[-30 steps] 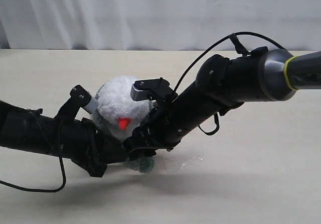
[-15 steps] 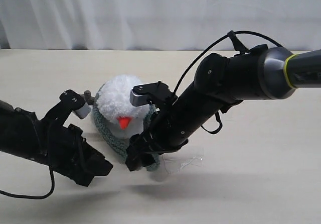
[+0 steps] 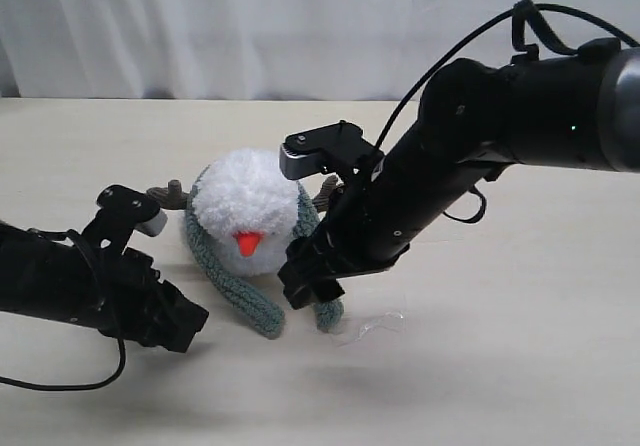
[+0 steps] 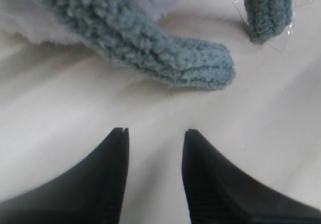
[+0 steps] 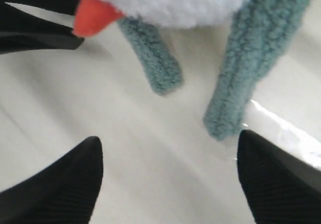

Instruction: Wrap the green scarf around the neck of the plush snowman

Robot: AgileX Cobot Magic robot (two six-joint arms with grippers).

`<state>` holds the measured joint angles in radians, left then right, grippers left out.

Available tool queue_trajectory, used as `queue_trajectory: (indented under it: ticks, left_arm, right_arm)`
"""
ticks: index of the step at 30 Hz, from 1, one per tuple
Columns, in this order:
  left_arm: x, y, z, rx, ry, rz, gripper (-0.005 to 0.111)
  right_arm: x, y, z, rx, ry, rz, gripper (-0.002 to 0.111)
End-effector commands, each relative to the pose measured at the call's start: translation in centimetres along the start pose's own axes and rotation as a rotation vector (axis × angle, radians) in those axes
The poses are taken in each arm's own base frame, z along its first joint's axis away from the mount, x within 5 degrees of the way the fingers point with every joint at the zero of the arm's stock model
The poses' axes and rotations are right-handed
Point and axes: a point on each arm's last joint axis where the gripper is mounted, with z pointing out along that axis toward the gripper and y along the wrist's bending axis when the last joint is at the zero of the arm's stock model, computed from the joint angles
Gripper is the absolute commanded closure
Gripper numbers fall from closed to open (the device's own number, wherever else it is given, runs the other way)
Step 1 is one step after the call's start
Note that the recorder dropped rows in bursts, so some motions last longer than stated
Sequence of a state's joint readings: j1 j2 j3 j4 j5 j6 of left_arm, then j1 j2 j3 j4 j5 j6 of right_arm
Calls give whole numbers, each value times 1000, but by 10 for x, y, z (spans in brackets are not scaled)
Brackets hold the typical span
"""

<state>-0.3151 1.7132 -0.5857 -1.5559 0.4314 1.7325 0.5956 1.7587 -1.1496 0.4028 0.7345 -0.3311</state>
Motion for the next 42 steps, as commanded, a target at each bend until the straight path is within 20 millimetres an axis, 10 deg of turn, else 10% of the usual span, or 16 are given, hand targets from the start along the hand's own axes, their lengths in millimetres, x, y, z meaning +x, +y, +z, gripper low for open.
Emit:
queue_trajectory:
  ticks: [1, 9, 42]
  left_arm:
    - [4, -2, 12, 81, -11, 18, 72]
    - [7, -4, 22, 136, -41, 140, 101]
    - [-17, -3, 46, 312, -132, 182, 107]
  right_arm:
    - [4, -10, -4, 114, 33, -12, 53]
    - [6, -16, 6, 151, -64, -27, 104]
    - [4, 3, 55, -208, -158, 25, 104]
